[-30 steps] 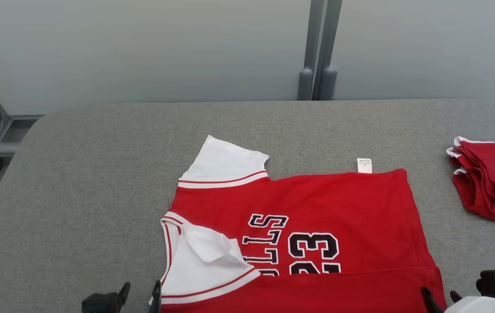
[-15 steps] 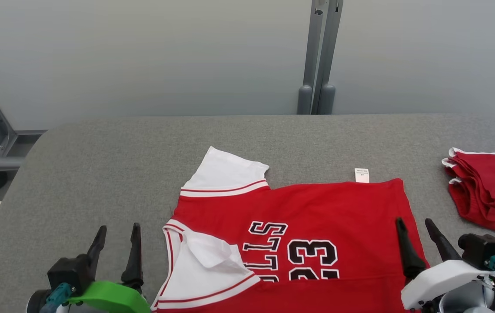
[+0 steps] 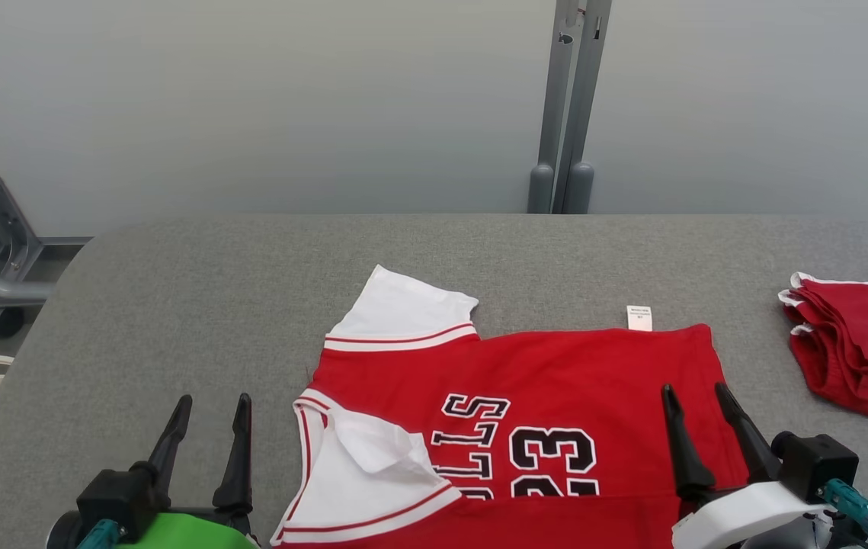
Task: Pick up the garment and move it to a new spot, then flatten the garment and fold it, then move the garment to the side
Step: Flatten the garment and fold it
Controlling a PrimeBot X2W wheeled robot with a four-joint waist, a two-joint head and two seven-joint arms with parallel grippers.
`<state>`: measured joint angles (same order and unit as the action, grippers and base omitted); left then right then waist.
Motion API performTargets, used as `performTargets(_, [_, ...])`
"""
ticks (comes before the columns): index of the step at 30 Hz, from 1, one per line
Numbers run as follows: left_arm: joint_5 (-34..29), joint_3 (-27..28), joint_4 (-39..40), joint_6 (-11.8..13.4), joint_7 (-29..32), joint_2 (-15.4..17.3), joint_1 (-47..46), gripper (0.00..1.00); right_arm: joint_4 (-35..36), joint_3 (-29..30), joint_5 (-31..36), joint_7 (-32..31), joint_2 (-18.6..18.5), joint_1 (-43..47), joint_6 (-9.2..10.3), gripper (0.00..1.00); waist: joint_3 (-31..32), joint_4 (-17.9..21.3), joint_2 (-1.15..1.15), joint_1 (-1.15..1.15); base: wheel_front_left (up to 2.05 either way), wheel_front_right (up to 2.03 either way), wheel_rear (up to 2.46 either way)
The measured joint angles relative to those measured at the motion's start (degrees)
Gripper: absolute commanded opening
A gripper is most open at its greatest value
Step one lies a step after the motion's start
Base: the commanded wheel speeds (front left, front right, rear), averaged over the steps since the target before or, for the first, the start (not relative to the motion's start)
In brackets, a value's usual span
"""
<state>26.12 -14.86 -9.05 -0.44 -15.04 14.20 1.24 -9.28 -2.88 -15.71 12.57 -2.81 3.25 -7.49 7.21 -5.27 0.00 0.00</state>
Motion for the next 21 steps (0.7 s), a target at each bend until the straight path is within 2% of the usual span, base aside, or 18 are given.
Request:
performTargets(14, [-5.2,7.1,-2.6,-5.5,0.0,-4.9,5.9,1.0,-2.1,0.4,5.3,1.5,0.0,3.6,0.0,1.0,0.7,0.6,0.0,0.0,0.0,0.0,0.0])
performTargets(21, [-7.3,8.4,-3.1,-6.6,0.0,-5.9,6.4,1.0,-2.5,0.7,5.8,1.5,0.0,3.6,0.0,1.0,0.3,0.7,0.0,0.0,0.0,0.0,0.0])
